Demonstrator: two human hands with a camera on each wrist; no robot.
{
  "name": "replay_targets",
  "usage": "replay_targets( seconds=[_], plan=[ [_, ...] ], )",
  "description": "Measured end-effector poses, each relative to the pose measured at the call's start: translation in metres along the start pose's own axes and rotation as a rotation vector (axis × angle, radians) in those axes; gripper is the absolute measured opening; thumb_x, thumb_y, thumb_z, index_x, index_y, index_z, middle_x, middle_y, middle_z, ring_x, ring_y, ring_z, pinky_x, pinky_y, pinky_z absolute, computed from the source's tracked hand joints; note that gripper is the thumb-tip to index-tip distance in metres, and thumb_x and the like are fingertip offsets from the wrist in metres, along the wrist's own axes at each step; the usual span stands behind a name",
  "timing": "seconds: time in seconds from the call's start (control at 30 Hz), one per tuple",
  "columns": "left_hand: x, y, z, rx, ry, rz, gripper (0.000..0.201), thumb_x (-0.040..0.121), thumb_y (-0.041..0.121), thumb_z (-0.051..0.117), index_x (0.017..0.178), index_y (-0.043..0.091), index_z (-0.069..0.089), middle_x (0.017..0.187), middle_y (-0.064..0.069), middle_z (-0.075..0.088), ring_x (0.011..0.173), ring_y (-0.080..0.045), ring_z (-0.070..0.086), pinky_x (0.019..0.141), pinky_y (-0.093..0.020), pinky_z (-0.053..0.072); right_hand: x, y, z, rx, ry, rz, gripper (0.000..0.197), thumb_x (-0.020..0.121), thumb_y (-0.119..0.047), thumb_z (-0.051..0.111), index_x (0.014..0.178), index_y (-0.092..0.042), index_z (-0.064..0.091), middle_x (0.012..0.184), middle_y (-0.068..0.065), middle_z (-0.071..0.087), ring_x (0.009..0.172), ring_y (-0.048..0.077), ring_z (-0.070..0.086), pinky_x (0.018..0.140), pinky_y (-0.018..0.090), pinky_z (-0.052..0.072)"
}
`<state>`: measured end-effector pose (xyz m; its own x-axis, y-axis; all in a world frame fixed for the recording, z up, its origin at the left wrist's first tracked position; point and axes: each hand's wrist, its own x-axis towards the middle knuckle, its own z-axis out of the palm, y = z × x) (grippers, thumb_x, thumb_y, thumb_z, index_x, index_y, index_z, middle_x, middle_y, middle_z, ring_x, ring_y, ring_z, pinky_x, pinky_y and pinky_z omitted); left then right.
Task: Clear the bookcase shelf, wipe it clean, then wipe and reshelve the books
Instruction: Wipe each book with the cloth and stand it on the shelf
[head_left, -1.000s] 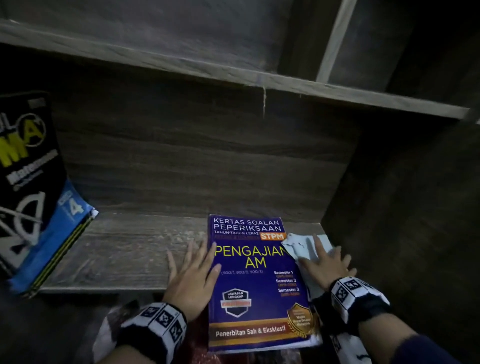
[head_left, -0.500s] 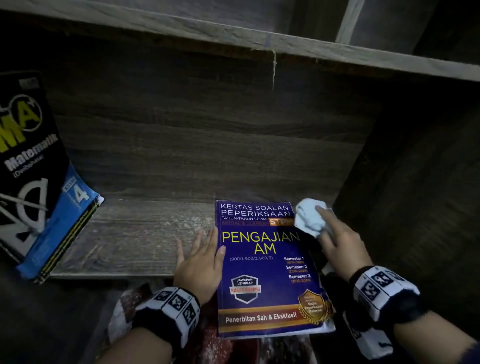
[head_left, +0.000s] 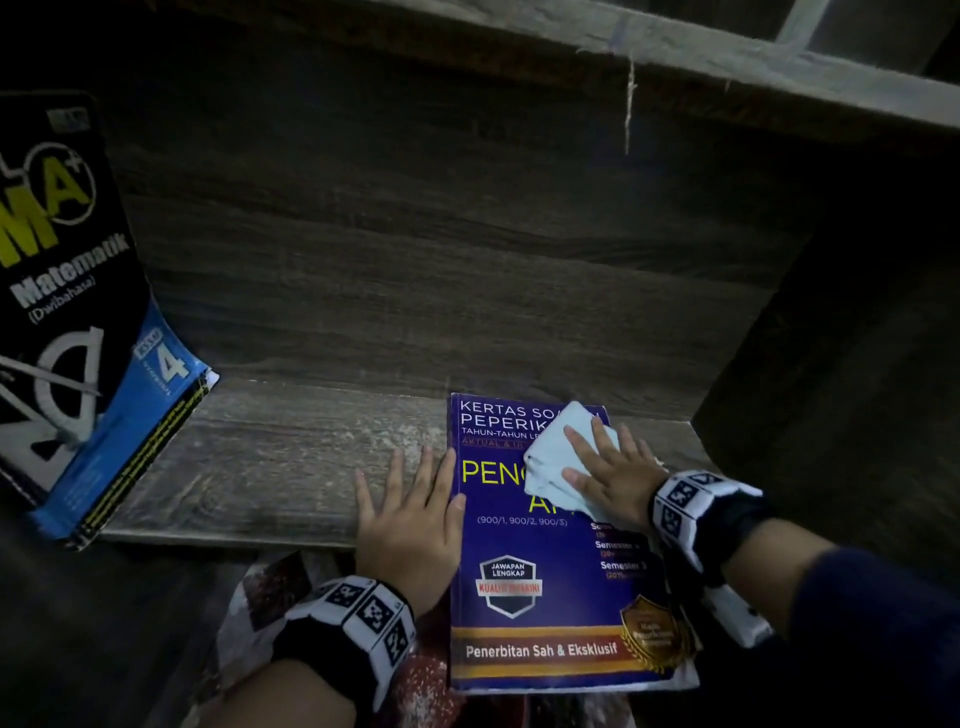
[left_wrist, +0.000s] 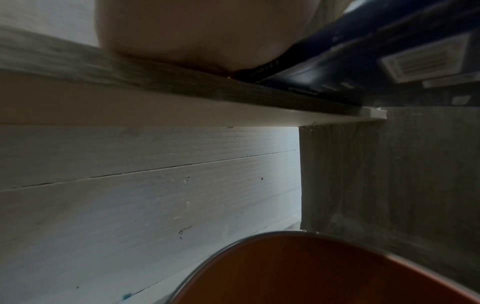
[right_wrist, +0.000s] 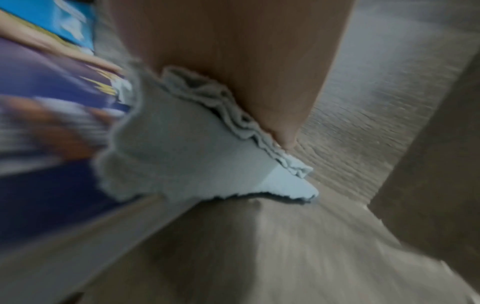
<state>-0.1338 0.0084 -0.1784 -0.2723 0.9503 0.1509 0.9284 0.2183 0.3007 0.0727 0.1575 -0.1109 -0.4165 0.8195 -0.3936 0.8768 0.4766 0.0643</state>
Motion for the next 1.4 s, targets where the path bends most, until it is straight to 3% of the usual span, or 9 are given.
replay_targets(
  seconds=[0.23, 0.43, 0.5, 0.57, 0.67, 0.9, 1.07, 1.23, 1.4],
  plan=[
    [-0.001, -0.004, -0.004, -0.012, 0.097, 0.016, 0.053, 0.098, 0.046, 0.029, 0.137, 0.021, 0.055, 0.141, -0.003, 0.053, 0.135, -0.033, 0.044, 0.110, -0.063, 0.027, 0.032, -0.028, -0.009, 0.028, 0.029, 0.091, 0.067, 0.094, -0.066, 0.012, 0.150, -0.039, -0.014, 0.159, 0.005, -0.021, 0.145, 0.037, -0.017, 0.118, 0.048, -0.004],
    [0.014, -0.041, -0.015, 0.101, -0.047, -0.053, 0.053, 0.094, 0.051, 0.027, 0.130, 0.031, 0.060, 0.140, -0.006, 0.054, 0.130, -0.043, 0.046, 0.106, -0.064, 0.020, 0.032, -0.070, -0.013, 0.056, 0.055, 0.040, 0.068, 0.094, -0.066, 0.014, 0.151, -0.038, -0.012, 0.159, 0.006, -0.021, 0.145, 0.037, -0.018, 0.118, 0.049, -0.007],
    [0.015, -0.045, -0.021, 0.117, -0.062, -0.081, 0.059, 0.095, 0.060, 0.015, 0.137, 0.039, 0.052, 0.147, -0.001, 0.045, 0.136, -0.041, 0.039, 0.107, -0.064, 0.015, 0.033, -0.085, -0.015, 0.034, 0.044, -0.007, 0.069, 0.094, -0.067, 0.014, 0.151, -0.038, -0.012, 0.159, 0.006, -0.022, 0.145, 0.038, -0.019, 0.118, 0.050, -0.007],
    [0.017, -0.043, -0.024, 0.137, -0.076, -0.109, 0.073, 0.086, 0.071, -0.008, 0.147, 0.048, 0.025, 0.159, 0.003, 0.016, 0.147, -0.038, 0.012, 0.112, -0.064, -0.004, 0.032, -0.095, -0.017, -0.006, 0.034, -0.061, 0.070, 0.094, -0.067, 0.014, 0.151, -0.036, -0.012, 0.159, 0.006, -0.021, 0.145, 0.038, -0.018, 0.118, 0.051, -0.007],
    [0.016, -0.040, -0.022, 0.156, -0.110, -0.096, 0.072, 0.077, 0.082, -0.011, 0.145, 0.056, -0.012, 0.156, 0.005, -0.019, 0.145, -0.040, -0.018, 0.108, -0.067, -0.016, 0.026, -0.093, -0.018, -0.028, -0.008, -0.124, 0.071, 0.093, -0.068, 0.015, 0.151, -0.037, -0.013, 0.158, 0.005, -0.024, 0.144, 0.036, -0.021, 0.118, 0.049, -0.008],
    [0.014, -0.039, -0.026, 0.209, -0.174, -0.058, 0.086, 0.062, 0.084, -0.023, 0.143, 0.056, -0.017, 0.158, 0.004, -0.024, 0.142, -0.044, -0.023, 0.106, -0.071, -0.011, -0.003, -0.068, -0.003, -0.033, -0.021, -0.163, 0.072, 0.093, -0.068, 0.019, 0.151, -0.038, -0.012, 0.158, 0.004, -0.025, 0.145, 0.034, -0.021, 0.118, 0.047, -0.009],
    [0.015, -0.040, -0.025, 0.207, -0.185, -0.054, 0.082, 0.068, 0.086, -0.019, 0.143, 0.055, -0.018, 0.158, 0.004, -0.025, 0.141, -0.045, -0.025, 0.105, -0.072, -0.011, -0.042, -0.058, 0.013, -0.010, -0.039, -0.198, 0.123, 0.039, -0.092, -0.027, 0.149, -0.038, -0.017, 0.156, 0.004, -0.029, 0.142, 0.035, -0.026, 0.116, 0.047, -0.011],
    [0.018, -0.038, -0.028, 0.218, -0.243, -0.085, 0.081, 0.069, 0.089, -0.015, 0.143, 0.056, -0.017, 0.157, 0.005, -0.026, 0.140, -0.045, -0.027, 0.104, -0.071, -0.013, -0.084, -0.070, 0.038, -0.068, 0.002, -0.245, 0.106, 0.055, -0.083, -0.029, 0.147, -0.032, -0.024, 0.151, 0.006, -0.035, 0.140, 0.037, -0.029, 0.117, 0.047, -0.012],
    [0.018, -0.036, -0.031, 0.192, -0.280, -0.107, 0.088, 0.062, 0.094, -0.016, 0.142, 0.057, -0.017, 0.156, 0.006, -0.027, 0.139, -0.045, -0.029, 0.103, -0.071, -0.016, -0.116, -0.084, 0.065, -0.157, 0.187, -0.243, 0.066, 0.097, -0.058, 0.016, 0.148, -0.019, 0.033, 0.148, 0.022, 0.038, 0.132, 0.047, 0.039, 0.105, 0.057, 0.035]
  ],
)
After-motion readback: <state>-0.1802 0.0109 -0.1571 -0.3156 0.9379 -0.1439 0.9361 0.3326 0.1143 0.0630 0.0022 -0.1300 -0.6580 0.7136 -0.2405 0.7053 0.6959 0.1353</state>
